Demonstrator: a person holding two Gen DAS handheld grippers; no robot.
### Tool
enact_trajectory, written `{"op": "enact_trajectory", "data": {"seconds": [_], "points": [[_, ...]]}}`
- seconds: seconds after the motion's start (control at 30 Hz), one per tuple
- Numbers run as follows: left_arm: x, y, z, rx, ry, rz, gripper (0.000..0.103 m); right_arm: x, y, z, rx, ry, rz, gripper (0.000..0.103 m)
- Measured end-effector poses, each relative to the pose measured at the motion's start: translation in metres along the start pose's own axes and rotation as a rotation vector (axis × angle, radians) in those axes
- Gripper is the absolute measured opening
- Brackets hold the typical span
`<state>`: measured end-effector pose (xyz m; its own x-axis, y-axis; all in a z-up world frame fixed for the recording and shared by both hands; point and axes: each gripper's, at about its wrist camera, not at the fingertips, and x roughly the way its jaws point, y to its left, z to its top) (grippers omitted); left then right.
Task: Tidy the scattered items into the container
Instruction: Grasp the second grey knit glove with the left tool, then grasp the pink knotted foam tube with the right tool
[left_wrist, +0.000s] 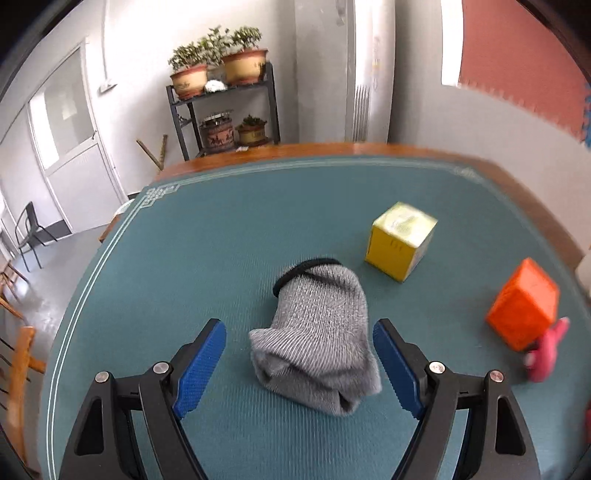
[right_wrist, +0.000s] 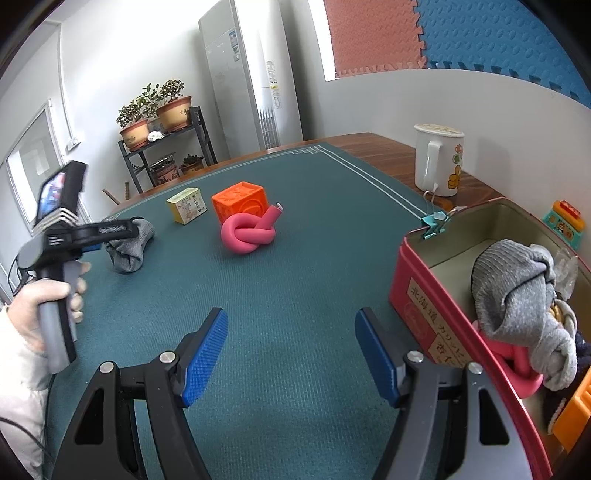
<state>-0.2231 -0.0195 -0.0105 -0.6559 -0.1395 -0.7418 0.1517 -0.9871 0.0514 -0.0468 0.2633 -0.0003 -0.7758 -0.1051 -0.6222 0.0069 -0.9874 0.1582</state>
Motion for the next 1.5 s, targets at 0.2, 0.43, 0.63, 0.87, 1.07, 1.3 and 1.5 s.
{"op": "enact_trajectory", "data": {"seconds": [0.2, 0.43, 0.63, 0.87, 1.07, 1.3, 1.5], "points": [[0.014, 0.001, -0.004, -0.032, 0.024, -0.056, 0.084, 0.005, 0.004, -0.002, -0.018, 0.020, 0.000, 0.075], [0.033, -0.001, -0.012, -0.028, 0.046, -0.124, 0.084, 0.009, 0.000, -0.002, 0.003, 0.039, -0.005, 0.075], [0.039, -0.006, -0.015, -0.014, 0.049, -0.145, 0.064, 0.008, 0.001, -0.003, 0.000, 0.040, -0.006, 0.075], [0.028, -0.006, -0.015, -0.007, 0.021, -0.161, 0.038, 0.011, -0.005, -0.003, 0.026, 0.052, 0.002, 0.075], [0.017, 0.008, -0.014, -0.047, 0.016, -0.183, 0.038, 0.016, -0.003, 0.004, 0.015, 0.075, -0.013, 0.075], [0.004, 0.011, -0.009, -0.058, 0.009, -0.213, 0.038, 0.037, 0.017, 0.049, -0.010, 0.101, 0.043, 0.075], [0.002, 0.009, -0.010, -0.054, 0.014, -0.222, 0.038, 0.087, 0.021, 0.072, 0.068, 0.158, 0.051, 0.075]]}}
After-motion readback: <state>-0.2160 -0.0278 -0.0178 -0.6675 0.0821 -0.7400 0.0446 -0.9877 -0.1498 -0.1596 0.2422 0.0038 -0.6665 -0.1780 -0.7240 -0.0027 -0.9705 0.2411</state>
